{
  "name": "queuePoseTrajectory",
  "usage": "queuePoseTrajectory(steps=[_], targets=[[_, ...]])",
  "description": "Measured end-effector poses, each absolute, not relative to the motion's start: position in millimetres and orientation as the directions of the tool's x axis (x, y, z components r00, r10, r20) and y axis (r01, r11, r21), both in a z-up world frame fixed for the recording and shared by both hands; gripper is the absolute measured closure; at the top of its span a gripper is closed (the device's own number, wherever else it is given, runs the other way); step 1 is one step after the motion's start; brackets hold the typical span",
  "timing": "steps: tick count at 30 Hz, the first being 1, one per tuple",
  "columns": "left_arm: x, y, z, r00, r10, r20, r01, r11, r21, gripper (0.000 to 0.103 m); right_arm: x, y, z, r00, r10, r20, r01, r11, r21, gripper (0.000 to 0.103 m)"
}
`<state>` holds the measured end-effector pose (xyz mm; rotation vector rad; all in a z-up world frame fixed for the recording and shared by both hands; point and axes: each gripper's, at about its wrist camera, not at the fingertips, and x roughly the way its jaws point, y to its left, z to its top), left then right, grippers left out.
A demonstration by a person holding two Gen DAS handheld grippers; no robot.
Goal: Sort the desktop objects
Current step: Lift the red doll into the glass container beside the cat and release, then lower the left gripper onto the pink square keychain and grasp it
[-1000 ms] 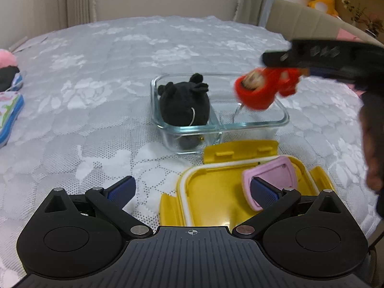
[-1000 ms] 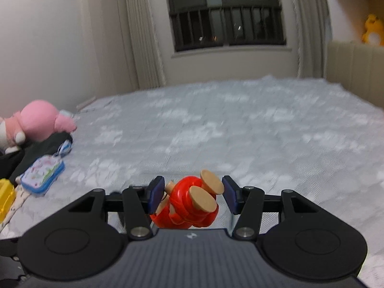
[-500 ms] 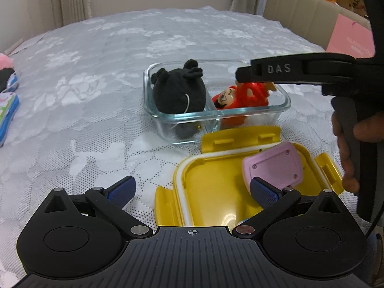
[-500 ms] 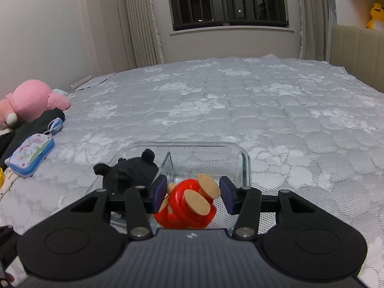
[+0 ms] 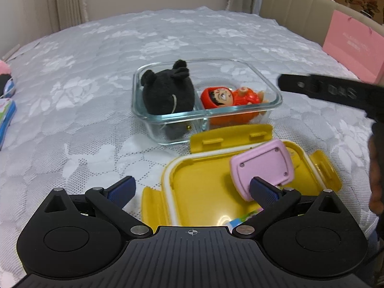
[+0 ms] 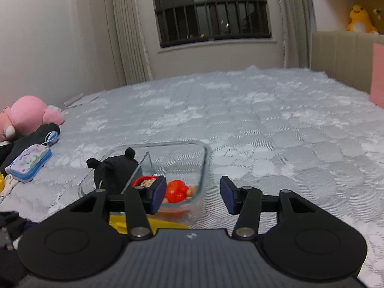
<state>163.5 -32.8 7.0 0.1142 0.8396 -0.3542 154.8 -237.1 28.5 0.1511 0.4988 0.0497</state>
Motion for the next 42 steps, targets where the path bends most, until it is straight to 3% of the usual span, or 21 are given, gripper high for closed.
queuePoseTrajectory(steps=[4, 10, 18, 23, 30, 38, 42], targets=[[165, -36, 6, 0.619, -0.269, -0.738, 0.331, 0.941, -0.065, 0.000, 123, -252, 16, 0.911, 0.010, -0.412, 0.050, 0.990, 0.135, 0.042], [158, -45, 1, 0.588, -0.303, -0.750, 0.312, 0.940, -0.136, 0.000, 106, -262, -17, 0.893, 0.073, -0.445, 0.025, 0.977, 0.210, 0.042], [147, -70, 9, 0.622, -0.146, -0.770, 0.269, 0.962, 0.035, 0.000, 98, -276, -39, 0.868, 0.225, -0.442, -0.044, 0.922, 0.384, 0.042], [140, -86, 6, 0.645, -0.083, -0.760, 0.287, 0.948, 0.140, 0.000, 80, -287, -24, 0.873, 0.305, -0.381, -0.115, 0.886, 0.448, 0.030], [138, -95, 6, 0.646, -0.102, -0.756, 0.340, 0.926, 0.166, 0.000, 69, -284, -21, 0.916, 0.171, -0.364, -0.022, 0.926, 0.378, 0.027], [159, -94, 1, 0.661, -0.135, -0.738, 0.311, 0.945, 0.105, 0.000, 57, -291, -44, 0.947, 0.169, -0.273, -0.050, 0.918, 0.393, 0.026], [169, -100, -4, 0.625, -0.100, -0.774, 0.327, 0.934, 0.143, 0.000, 51, -305, -54, 0.952, 0.217, -0.215, -0.095, 0.880, 0.466, 0.026]])
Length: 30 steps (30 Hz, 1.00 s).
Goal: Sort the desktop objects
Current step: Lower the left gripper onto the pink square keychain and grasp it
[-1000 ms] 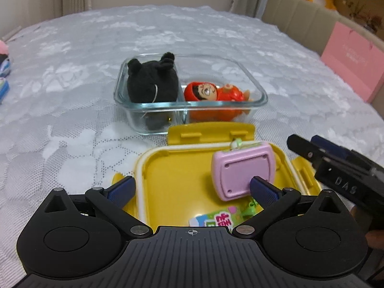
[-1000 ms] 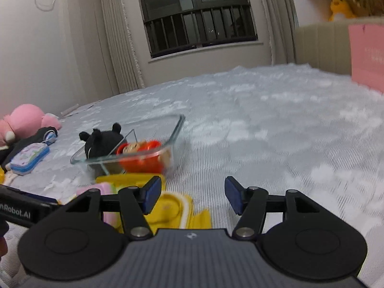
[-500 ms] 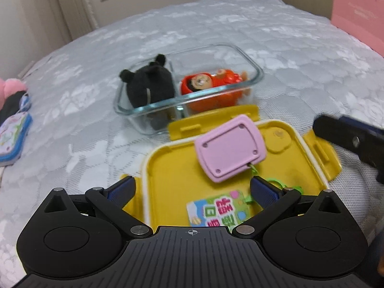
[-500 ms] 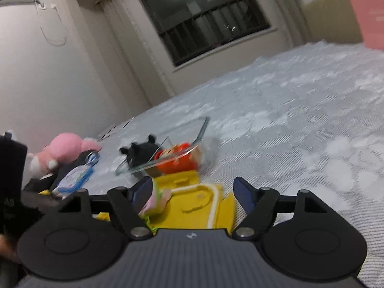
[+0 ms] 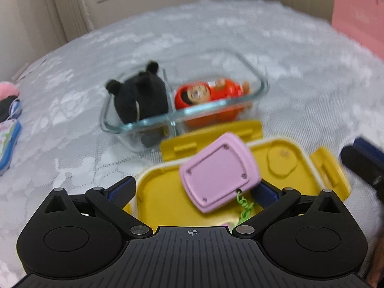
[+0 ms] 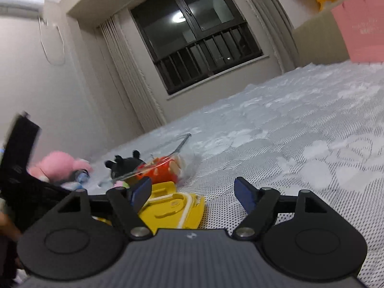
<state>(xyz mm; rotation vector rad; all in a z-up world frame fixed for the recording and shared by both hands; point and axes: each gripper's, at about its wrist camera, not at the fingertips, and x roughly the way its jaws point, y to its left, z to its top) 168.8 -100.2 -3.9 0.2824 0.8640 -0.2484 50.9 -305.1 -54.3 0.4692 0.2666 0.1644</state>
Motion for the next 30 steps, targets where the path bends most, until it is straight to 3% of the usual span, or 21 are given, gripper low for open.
queuePoseTrajectory(steps=[7, 15, 17, 19, 22, 30], targets=[[171, -113, 1, 0.613, -0.045, -0.789, 0.338, 0.918, 0.210, 0.000, 57, -305, -65, 0.931, 0.260, -0.255, -0.126, 0.887, 0.443, 0.023], [148, -127, 10, 0.696, -0.048, -0.717, 0.360, 0.886, 0.291, 0.002, 56, -303, -68, 0.928, 0.262, -0.266, -0.131, 0.896, 0.425, 0.023], [143, -131, 13, 0.711, -0.041, -0.702, 0.363, 0.876, 0.317, 0.008, 55, -302, -68, 0.929, 0.261, -0.264, -0.131, 0.897, 0.423, 0.022], [140, -135, 14, 0.713, -0.043, -0.699, 0.376, 0.866, 0.331, 0.034, 54, -301, -69, 0.929, 0.261, -0.262, -0.132, 0.896, 0.424, 0.022], [140, -134, 15, 0.689, -0.057, -0.722, 0.384, 0.874, 0.298, 0.055, 53, -301, -69, 0.930, 0.260, -0.261, -0.132, 0.896, 0.423, 0.022], [149, -104, 35, 0.661, -0.131, -0.739, 0.333, 0.933, 0.133, 0.079, 51, -301, -70, 0.936, 0.246, -0.251, -0.121, 0.896, 0.427, 0.021]])
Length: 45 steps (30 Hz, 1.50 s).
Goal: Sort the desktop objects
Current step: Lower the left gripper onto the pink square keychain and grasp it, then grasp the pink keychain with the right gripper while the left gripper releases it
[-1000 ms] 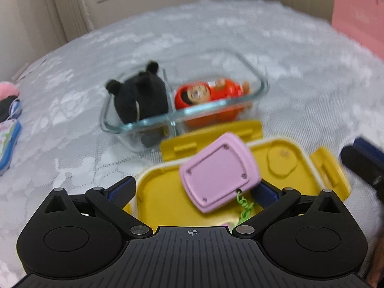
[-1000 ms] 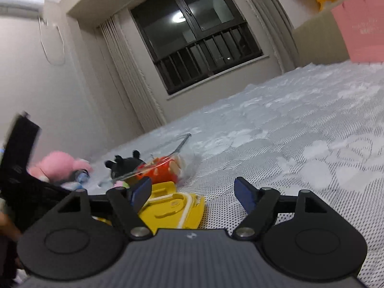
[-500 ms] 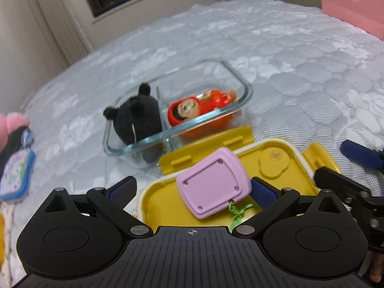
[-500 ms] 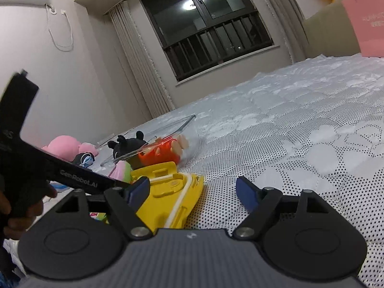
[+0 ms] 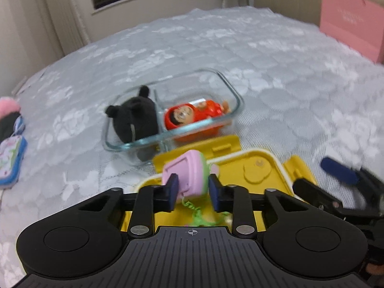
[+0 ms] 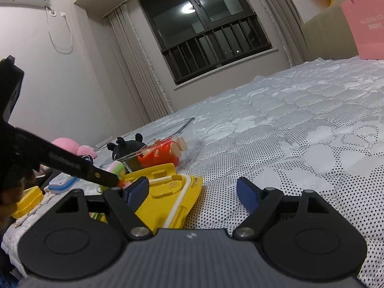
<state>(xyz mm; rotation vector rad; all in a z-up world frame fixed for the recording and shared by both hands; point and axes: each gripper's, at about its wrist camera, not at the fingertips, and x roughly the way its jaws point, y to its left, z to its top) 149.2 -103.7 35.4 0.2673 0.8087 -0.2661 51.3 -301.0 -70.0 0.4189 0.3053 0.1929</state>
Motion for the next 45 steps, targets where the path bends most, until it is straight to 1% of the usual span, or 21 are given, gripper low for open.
queuePoseTrajectory(steps=[4, 9, 12, 14, 16, 18, 20, 21, 22, 23, 25, 26, 28, 30, 33, 35, 37, 40, 43, 45], targets=[[153, -93, 46, 0.653, -0.152, -0.742, 0.317, 0.944, 0.086, 0.080, 51, -300, -70, 0.937, 0.241, -0.252, -0.118, 0.900, 0.420, 0.020], [159, -84, 55, 0.626, -0.217, -0.749, 0.306, 0.952, -0.020, 0.080, 51, -301, -71, 0.937, 0.241, -0.252, -0.120, 0.901, 0.417, 0.018], [158, -84, 60, 0.637, -0.228, -0.736, 0.306, 0.952, -0.030, 0.080, 50, -303, -71, 0.940, 0.242, -0.242, -0.122, 0.898, 0.423, 0.018], [157, -83, 59, 0.643, -0.231, -0.730, 0.303, 0.952, -0.035, 0.080, 46, -305, -69, 0.945, 0.241, -0.220, -0.124, 0.889, 0.440, 0.018], [157, -81, 56, 0.633, -0.248, -0.733, 0.296, 0.953, -0.067, 0.080, 42, -307, -62, 0.944, 0.264, -0.199, -0.146, 0.872, 0.467, 0.018], [159, -77, 52, 0.626, -0.275, -0.729, 0.286, 0.951, -0.113, 0.080, 41, -303, -53, 0.933, 0.302, -0.195, -0.185, 0.869, 0.459, 0.018], [161, -75, 50, 0.636, -0.294, -0.714, 0.279, 0.950, -0.144, 0.070, 39, -291, -48, 0.931, 0.302, -0.207, -0.195, 0.889, 0.415, 0.018], [161, -73, 50, 0.648, -0.304, -0.699, 0.274, 0.949, -0.158, 0.058, 38, -284, -46, 0.930, 0.298, -0.215, -0.198, 0.899, 0.390, 0.018], [160, -72, 51, 0.662, -0.314, -0.681, 0.272, 0.947, -0.172, 0.051, 38, -276, -44, 0.928, 0.295, -0.228, -0.199, 0.910, 0.364, 0.018], [158, -70, 51, 0.674, -0.324, -0.664, 0.270, 0.944, -0.187, 0.043, 38, -268, -42, 0.924, 0.296, -0.242, -0.204, 0.917, 0.342, 0.018], [156, -66, 52, 0.695, -0.345, -0.631, 0.265, 0.939, -0.221, 0.032, 40, -252, -39, 0.913, 0.308, -0.267, -0.224, 0.927, 0.302, 0.018], [154, -63, 53, 0.703, -0.350, -0.619, 0.264, 0.937, -0.230, 0.029, 42, -244, -37, 0.912, 0.304, -0.274, -0.223, 0.931, 0.289, 0.018], [153, -59, 55, 0.728, -0.335, -0.598, 0.257, 0.942, -0.214, 0.021, 47, -228, -33, 0.911, 0.296, -0.288, -0.221, 0.939, 0.263, 0.018], [153, -55, 55, 0.752, -0.314, -0.579, 0.256, 0.949, -0.182, 0.017, 52, -213, -30, 0.908, 0.291, -0.302, -0.221, 0.943, 0.248, 0.018], [155, -37, 47, 0.757, -0.318, -0.570, 0.254, 0.948, -0.191, 0.010, 71, -206, -27, 0.887, 0.331, -0.324, -0.224, 0.919, 0.326, 0.019], [158, -23, 39, 0.747, -0.319, -0.583, 0.246, 0.948, -0.202, 0.010, 86, -203, -27, 0.873, 0.334, -0.355, -0.199, 0.910, 0.365, 0.026], [165, -12, 33, 0.732, -0.307, -0.608, 0.226, 0.952, -0.208, 0.010, 100, -201, -28, 0.862, 0.318, -0.394, -0.167, 0.913, 0.372, 0.029], [173, -1, 29, 0.709, -0.306, -0.636, 0.211, 0.952, -0.223, 0.008, 120, -202, -32, 0.823, 0.348, -0.448, -0.151, 0.896, 0.418, 0.032], [173, 2, 22, 0.700, -0.297, -0.649, 0.220, 0.955, -0.200, 0.006, 129, -206, -33, 0.802, 0.355, -0.479, -0.134, 0.890, 0.436, 0.036], [173, 2, 19, 0.691, -0.297, -0.659, 0.231, 0.955, -0.188, 0.005, 132, -208, -31, 0.787, 0.361, -0.499, -0.138, 0.893, 0.429, 0.043]])
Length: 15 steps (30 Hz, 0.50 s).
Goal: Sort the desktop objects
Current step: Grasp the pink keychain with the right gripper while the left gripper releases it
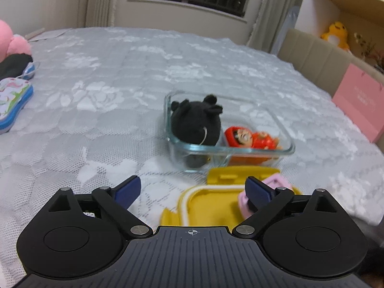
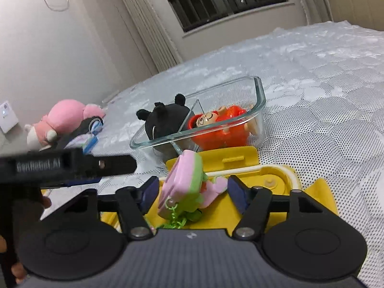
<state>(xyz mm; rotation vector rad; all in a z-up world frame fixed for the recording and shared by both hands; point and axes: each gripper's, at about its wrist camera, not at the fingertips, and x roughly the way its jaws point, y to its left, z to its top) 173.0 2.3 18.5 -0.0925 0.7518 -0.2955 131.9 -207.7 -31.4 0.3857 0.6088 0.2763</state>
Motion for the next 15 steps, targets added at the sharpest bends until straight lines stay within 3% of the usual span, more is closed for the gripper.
queuePoseTrajectory(steps=[3, 5, 6, 15], targets=[[171, 8, 15, 0.681, -0.313, -0.663, 0.229, 0.950, -0.213, 0.003, 136, -211, -28, 0.765, 0.380, -0.520, -0.151, 0.891, 0.428, 0.046], [172, 10, 13, 0.670, -0.303, -0.678, 0.221, 0.953, -0.207, 0.003, 136, -215, -20, 0.767, 0.397, -0.504, -0.173, 0.884, 0.434, 0.068], [172, 10, 13, 0.669, -0.297, -0.681, 0.220, 0.955, -0.201, 0.003, 136, -216, -14, 0.765, 0.397, -0.507, -0.176, 0.886, 0.429, 0.071], [167, 4, 19, 0.674, -0.298, -0.676, 0.236, 0.954, -0.185, 0.002, 137, -227, 25, 0.786, 0.381, -0.486, -0.206, 0.904, 0.375, 0.073]])
